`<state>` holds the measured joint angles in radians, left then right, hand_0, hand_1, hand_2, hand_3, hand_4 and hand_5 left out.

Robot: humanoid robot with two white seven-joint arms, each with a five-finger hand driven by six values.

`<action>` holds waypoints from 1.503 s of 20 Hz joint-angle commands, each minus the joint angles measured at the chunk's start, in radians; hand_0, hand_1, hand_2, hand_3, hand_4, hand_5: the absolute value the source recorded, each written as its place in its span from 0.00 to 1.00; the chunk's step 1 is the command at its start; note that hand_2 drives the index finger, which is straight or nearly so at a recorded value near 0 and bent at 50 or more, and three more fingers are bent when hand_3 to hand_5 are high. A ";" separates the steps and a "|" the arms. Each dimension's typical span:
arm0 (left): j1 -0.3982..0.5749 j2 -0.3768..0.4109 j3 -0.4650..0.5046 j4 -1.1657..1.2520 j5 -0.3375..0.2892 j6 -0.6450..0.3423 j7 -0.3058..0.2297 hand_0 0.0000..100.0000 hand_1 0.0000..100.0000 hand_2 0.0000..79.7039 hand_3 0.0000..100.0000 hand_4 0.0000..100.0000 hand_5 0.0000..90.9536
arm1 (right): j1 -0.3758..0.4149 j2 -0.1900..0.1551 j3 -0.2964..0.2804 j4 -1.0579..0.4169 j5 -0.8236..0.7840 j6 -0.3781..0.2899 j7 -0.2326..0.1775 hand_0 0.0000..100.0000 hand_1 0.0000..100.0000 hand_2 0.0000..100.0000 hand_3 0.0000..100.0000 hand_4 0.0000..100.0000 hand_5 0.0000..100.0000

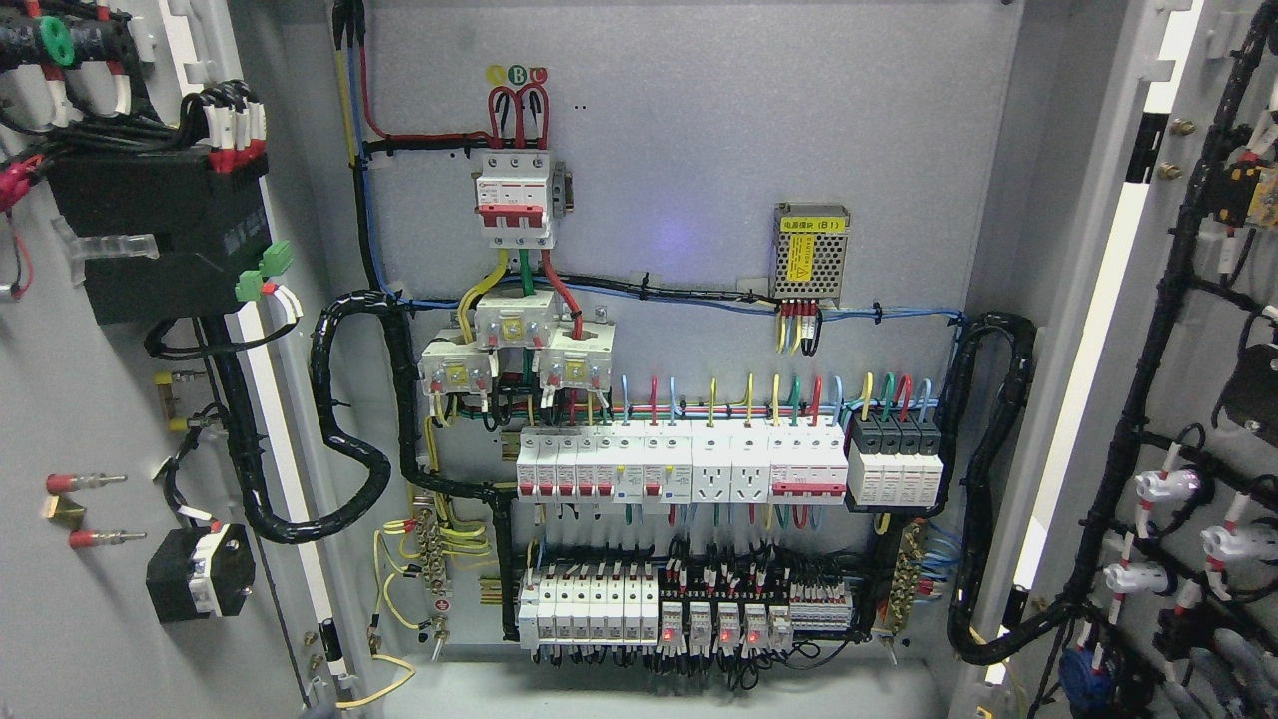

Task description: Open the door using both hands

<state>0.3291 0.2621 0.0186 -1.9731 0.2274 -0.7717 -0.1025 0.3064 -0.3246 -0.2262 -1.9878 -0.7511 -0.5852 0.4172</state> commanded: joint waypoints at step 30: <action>-0.410 0.425 0.383 0.925 0.274 -0.939 -0.003 0.00 0.00 0.00 0.00 0.00 0.00 | 0.089 -0.019 -0.180 0.078 -0.208 -0.007 0.003 0.00 0.00 0.00 0.00 0.00 0.00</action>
<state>0.0150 0.5779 0.4625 -1.3276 0.5014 -0.7724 -0.1073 0.3639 -0.3378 -0.3990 -1.8570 -0.9577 -0.5911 0.4178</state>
